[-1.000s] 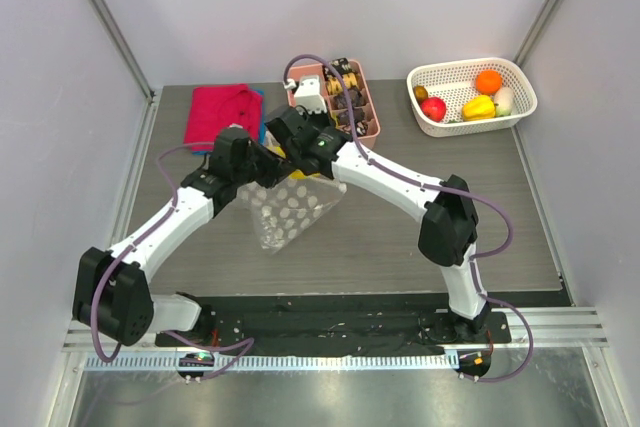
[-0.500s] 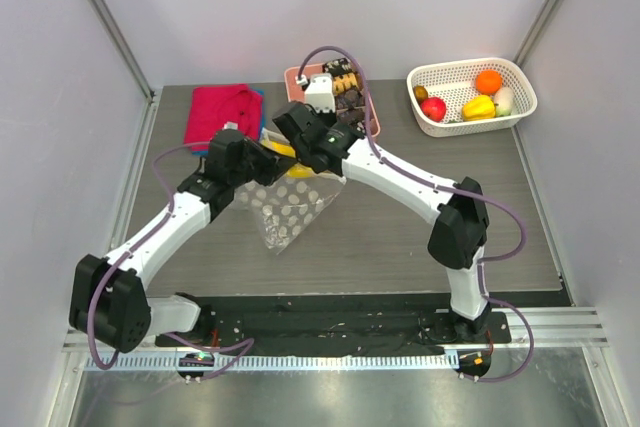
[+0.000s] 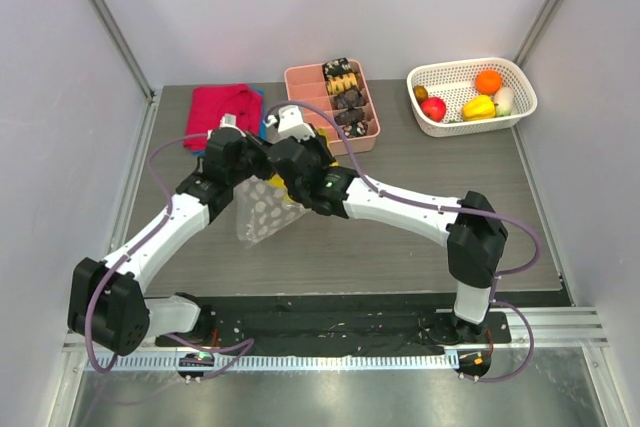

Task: Place the food in the zip-top bag and seal the zipper
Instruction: Place the fake fruit in the zipper food storage bag.

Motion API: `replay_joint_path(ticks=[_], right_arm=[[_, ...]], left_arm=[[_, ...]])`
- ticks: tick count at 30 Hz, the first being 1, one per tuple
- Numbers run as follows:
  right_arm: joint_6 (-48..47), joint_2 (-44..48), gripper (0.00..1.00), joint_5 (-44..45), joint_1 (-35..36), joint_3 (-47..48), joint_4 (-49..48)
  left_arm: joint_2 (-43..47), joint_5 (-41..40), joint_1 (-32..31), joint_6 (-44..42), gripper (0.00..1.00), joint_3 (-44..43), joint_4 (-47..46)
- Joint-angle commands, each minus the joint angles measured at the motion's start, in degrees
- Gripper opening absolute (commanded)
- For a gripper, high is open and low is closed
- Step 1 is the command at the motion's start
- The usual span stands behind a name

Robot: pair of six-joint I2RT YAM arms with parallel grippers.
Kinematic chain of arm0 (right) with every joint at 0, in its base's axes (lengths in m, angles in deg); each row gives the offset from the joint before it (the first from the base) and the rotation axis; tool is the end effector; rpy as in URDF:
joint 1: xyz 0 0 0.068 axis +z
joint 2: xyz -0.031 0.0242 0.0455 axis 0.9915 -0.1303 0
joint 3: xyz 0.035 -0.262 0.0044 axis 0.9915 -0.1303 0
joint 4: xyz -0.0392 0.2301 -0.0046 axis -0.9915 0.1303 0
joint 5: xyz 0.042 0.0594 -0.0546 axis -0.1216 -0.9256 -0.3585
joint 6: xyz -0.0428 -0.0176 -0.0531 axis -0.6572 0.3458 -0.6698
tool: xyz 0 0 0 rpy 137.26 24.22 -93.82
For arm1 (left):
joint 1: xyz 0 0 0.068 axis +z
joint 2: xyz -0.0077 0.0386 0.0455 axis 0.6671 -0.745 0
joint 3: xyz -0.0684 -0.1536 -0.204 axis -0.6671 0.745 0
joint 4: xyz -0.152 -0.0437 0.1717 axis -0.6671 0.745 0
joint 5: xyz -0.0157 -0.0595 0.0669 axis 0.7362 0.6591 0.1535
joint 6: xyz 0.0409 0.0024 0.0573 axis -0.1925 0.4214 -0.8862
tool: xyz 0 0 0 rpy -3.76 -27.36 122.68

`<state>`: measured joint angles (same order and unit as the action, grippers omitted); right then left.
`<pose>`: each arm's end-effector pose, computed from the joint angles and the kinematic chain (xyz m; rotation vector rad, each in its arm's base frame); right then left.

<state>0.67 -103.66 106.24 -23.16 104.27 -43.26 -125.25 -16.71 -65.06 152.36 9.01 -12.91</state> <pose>0.2472 0.3174 0.3153 -0.3332 1.7566 -0.3971 0.2583 -0.1211 0.2886 -0.8363 2.0241 -1.2199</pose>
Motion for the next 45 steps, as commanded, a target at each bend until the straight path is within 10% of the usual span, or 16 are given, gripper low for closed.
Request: replay_joint_path(ticks=[1,16,19,27,32,40,43,45], right_arm=[[0.45,2.07,0.01,0.50,-0.38,3.90,-3.69],[19.28,-0.65,0.11,-4.07,-1.17,16.74,15.04],[18.23,0.40,0.32,-7.14,-1.17,15.42,15.48],[24.98,7.78,0.34,-51.42,-11.88,9.88,14.78],[29.03,9.45,0.59,-74.42,-23.03,8.83,14.52],[24.12,13.32,0.73,-83.78,-33.25,-5.12,13.99],[24.38,12.97,0.99,-89.06,-33.16,-9.35,13.02],[24.47,12.62,1.00,-89.50,-33.16,-11.11,13.02]], left_arm=[[2.07,-1.89,0.28,-0.94,0.00,0.59,-4.61],[3.03,-3.13,1.51,3.28,0.00,-0.90,-5.67],[3.47,-1.55,1.95,3.02,0.00,-0.64,-5.84],[4.79,4.69,2.22,1.79,0.00,0.33,-9.53],[6.63,9.00,2.83,0.48,0.00,0.68,-10.94],[7.69,12.60,3.10,-1.64,0.00,2.00,-13.14],[7.52,13.66,3.10,-2.16,0.00,2.18,-13.23],[8.04,14.54,3.18,-3.13,0.00,2.00,-12.88]])
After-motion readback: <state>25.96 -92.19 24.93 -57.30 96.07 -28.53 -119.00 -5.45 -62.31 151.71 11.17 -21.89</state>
